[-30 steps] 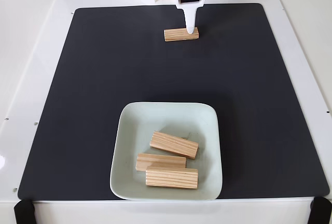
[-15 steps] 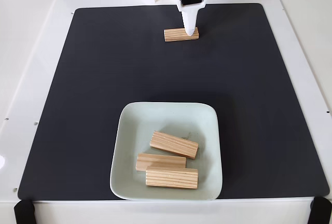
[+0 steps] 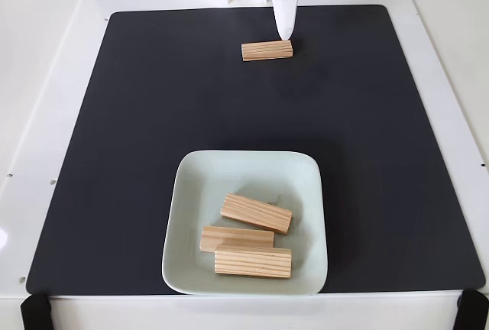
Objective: Pick up the wooden block and place them on the plate.
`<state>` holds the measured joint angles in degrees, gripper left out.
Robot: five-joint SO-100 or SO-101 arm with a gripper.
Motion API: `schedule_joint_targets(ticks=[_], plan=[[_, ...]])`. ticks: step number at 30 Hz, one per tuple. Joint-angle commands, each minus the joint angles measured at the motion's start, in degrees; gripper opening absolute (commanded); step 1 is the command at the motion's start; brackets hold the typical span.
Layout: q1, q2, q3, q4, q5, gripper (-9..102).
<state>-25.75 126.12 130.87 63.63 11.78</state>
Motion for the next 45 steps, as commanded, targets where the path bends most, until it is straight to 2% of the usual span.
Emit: schedule_joint_targets(ticks=[1, 4, 9, 13, 21, 23, 26, 32, 35, 45], plan=[[-0.4, 4.0, -4.0, 1.7, 0.9, -1], [-0.2, 6.3, -3.5, 2.0, -2.5, -1], [1.4, 9.1, -1.0, 4.9, -20.0, -1], [5.4, 10.4, 2.2, 8.7, -45.3, -1], [13.0, 10.3, 3.1, 9.6, -106.6, -1], [14.2, 10.1, 2.9, 9.6, -119.2, -1], [15.6, 9.8, 3.0, 10.4, -131.5, -1], [15.8, 9.7, 4.0, 10.3, -150.4, -1], [15.2, 9.6, 5.4, 10.3, -156.0, -1], [14.8, 9.1, 11.6, 9.5, -158.6, -1]])
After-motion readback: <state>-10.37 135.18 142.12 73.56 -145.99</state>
